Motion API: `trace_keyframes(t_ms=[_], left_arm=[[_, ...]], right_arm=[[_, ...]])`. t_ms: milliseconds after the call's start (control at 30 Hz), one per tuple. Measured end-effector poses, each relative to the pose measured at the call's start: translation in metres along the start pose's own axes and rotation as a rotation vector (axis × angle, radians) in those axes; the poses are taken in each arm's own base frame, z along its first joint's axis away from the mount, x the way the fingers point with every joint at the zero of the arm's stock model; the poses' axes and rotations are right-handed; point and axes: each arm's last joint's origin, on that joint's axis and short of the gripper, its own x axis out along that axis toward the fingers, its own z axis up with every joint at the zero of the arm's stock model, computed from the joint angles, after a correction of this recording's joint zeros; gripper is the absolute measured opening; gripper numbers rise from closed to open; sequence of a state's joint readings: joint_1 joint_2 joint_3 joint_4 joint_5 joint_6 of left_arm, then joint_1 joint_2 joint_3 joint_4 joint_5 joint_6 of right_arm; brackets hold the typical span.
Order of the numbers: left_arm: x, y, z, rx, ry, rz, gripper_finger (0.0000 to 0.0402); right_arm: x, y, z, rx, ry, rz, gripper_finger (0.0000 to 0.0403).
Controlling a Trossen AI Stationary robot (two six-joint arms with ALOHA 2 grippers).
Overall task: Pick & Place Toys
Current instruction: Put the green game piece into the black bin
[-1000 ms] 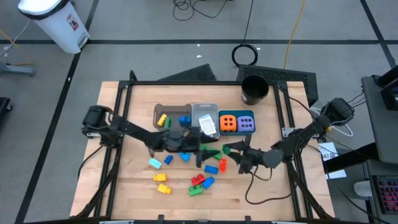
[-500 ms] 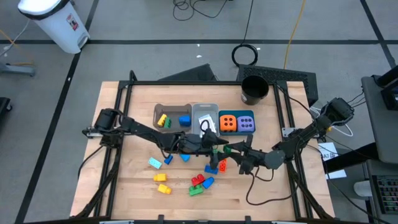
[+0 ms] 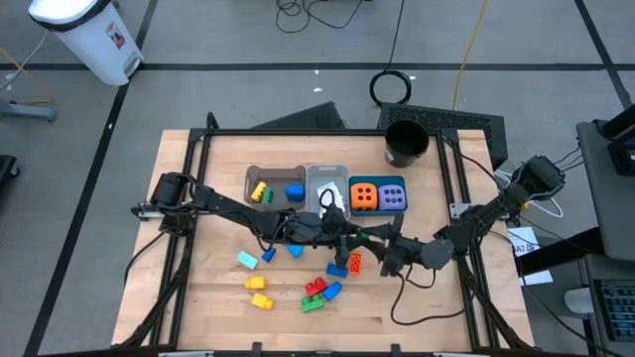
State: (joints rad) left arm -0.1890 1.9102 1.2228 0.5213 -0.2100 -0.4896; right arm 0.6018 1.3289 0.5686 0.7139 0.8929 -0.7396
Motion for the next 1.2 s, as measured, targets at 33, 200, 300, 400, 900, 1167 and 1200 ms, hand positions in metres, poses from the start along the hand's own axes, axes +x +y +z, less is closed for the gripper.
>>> trace_keyframes(t_ms=[33, 200, 300, 400, 900, 1167, 1200], left_arm=[[0.000, 0.000, 0.000, 0.016, 0.001, 0.000, 0.0155], [-0.016, 0.000, 0.015, 0.072, 0.057, 0.089, 0.0155], [-0.037, 0.002, 0.023, 0.107, 0.044, 0.243, 0.0155], [-0.061, 0.003, 0.024, 0.128, -0.012, 0.349, 0.0155], [-0.159, 0.079, -0.030, -0.093, -0.110, 0.719, 0.0155], [-0.176, 0.119, -0.058, -0.227, -0.087, 0.847, 0.0155], [-0.177, 0.122, -0.059, -0.235, -0.076, 0.851, 0.0155]], right_arm=[[0.000, 0.000, 0.000, 0.035, 0.002, -0.003, 0.0173], [-0.007, -0.002, 0.004, 0.164, 0.039, -0.098, 0.0225], [-0.015, -0.006, 0.009, 0.207, 0.044, -0.134, 0.0250], [-0.022, -0.009, 0.013, 0.236, 0.025, -0.132, 0.0265], [-0.023, -0.013, 0.014, 0.298, 0.013, -0.133, 0.0255], [-0.018, -0.015, 0.012, 0.324, -0.003, -0.111, 0.0254], [-0.018, -0.015, 0.011, 0.325, -0.002, -0.109, 0.0254]])
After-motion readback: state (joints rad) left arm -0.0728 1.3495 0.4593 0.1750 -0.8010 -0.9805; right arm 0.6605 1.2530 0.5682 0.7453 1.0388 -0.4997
